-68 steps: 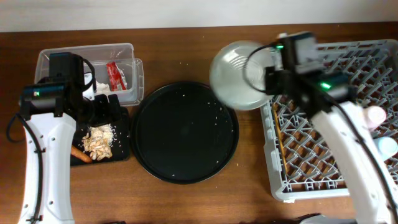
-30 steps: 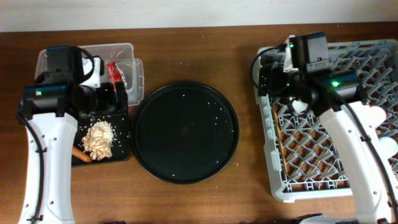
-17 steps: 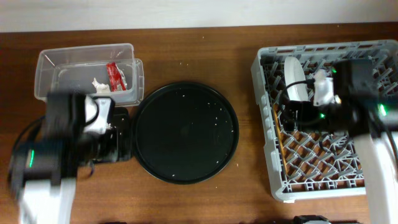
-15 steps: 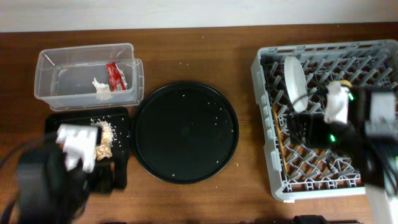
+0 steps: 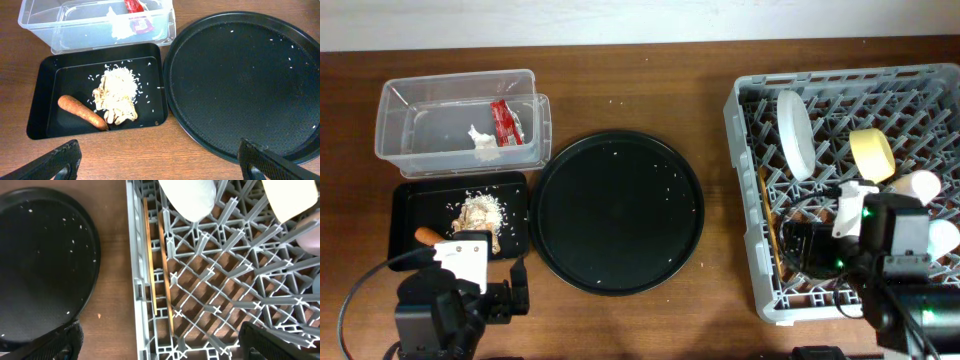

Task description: Sort waste into correct bins and load items into the dishwasher rack

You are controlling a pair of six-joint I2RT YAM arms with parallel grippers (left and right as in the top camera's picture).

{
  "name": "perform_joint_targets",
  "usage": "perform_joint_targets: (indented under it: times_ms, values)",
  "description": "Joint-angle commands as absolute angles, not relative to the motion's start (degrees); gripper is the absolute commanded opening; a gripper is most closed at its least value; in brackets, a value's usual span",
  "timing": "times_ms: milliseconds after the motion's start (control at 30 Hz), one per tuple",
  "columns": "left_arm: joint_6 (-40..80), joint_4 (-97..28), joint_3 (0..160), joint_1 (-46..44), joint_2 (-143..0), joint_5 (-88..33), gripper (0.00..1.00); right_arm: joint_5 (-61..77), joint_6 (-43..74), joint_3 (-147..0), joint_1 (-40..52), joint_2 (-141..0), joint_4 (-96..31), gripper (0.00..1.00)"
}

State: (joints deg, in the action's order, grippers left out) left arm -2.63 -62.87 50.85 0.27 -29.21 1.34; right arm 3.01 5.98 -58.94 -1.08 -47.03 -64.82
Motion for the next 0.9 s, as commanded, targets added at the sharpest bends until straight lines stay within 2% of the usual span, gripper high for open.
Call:
perform_joint_targets:
  times_ms: [0, 100, 400, 633, 767, 867]
  values:
    - [-3.55, -62.61, 50.68, 0.05, -28.64, 1.93, 0.99, 2.48, 5.82, -58.65, -0.86, -50.92, -64.66, 0.98]
    - [-3.55, -62.61, 50.7, 0.05, -28.64, 1.93, 0.99, 2.52, 5.85, -58.65, 3.07, -50.09, -64.66, 0.98]
    - [-3.53, -62.61, 50.68, 0.05, -28.62, 1.93, 0.99, 2.52, 6.0, -56.34, 3.01, -35.7, -62.94, 0.98]
    - [-3.55, -62.61, 50.68, 0.05, -28.64, 1.93, 0.99, 2.28, 5.76, -12.99, 3.49, -7.01, -12.71, 0.98]
    - [-3.55, -62.61, 50.7, 0.05, -28.64, 1.93, 0.99, -0.78, 5.74, -1.06, 3.46, -0.19, 0.78, 0.98]
    - [-3.53, -62.61, 50.68, 0.05, -28.62, 1.91, 0.99, -0.71, -3.01, -0.32, 3.38, -0.19, 0.78, 0.98]
